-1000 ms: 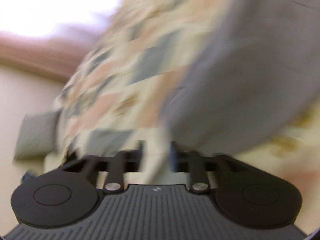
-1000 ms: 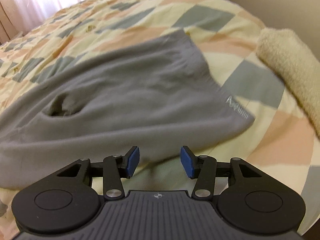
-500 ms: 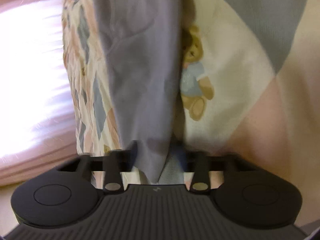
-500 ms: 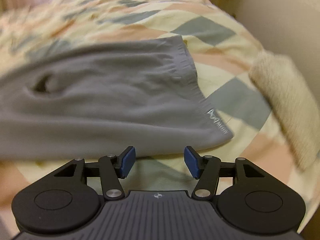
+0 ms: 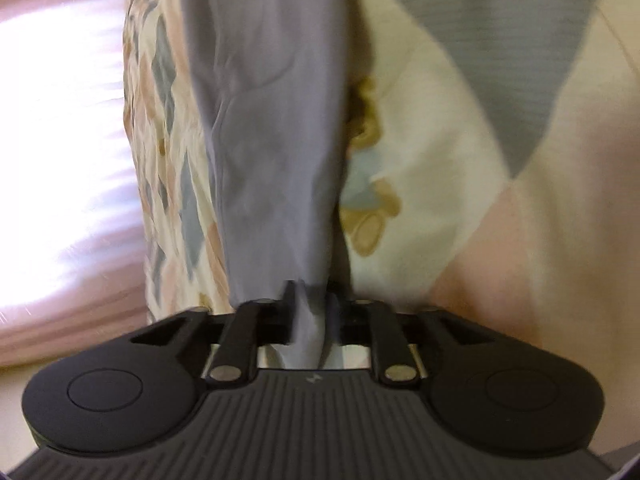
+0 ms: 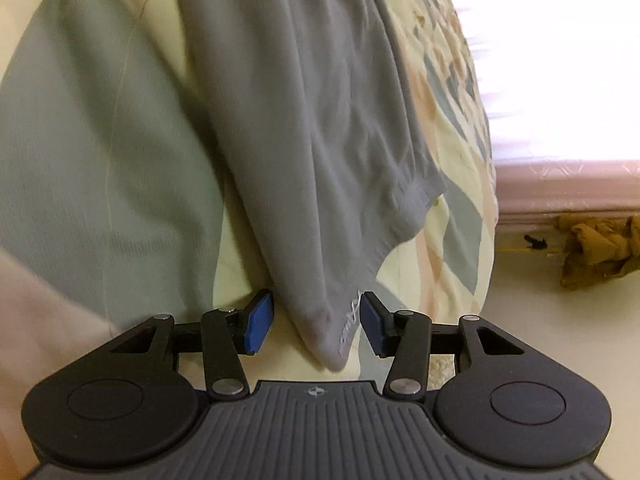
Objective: Fold clothes
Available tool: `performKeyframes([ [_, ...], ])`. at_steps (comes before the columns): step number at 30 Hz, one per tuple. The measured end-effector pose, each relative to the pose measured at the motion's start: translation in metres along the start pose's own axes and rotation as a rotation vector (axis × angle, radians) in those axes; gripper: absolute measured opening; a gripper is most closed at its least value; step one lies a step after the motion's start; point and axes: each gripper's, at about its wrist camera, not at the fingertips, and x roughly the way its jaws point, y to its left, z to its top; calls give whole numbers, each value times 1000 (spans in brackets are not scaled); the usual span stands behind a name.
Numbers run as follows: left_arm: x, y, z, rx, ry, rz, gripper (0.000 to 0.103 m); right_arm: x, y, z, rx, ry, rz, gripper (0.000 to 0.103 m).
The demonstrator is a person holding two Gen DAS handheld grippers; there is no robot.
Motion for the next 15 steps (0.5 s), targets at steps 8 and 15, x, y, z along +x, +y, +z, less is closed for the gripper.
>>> performKeyframes([
  [8,17,-1,4,116,-17,47,3,19,10,-12,-67,-37,-36,46],
  [15,-20,36,-10,65,10,52,2,17,-11,-21,-154,-90,-27,1],
])
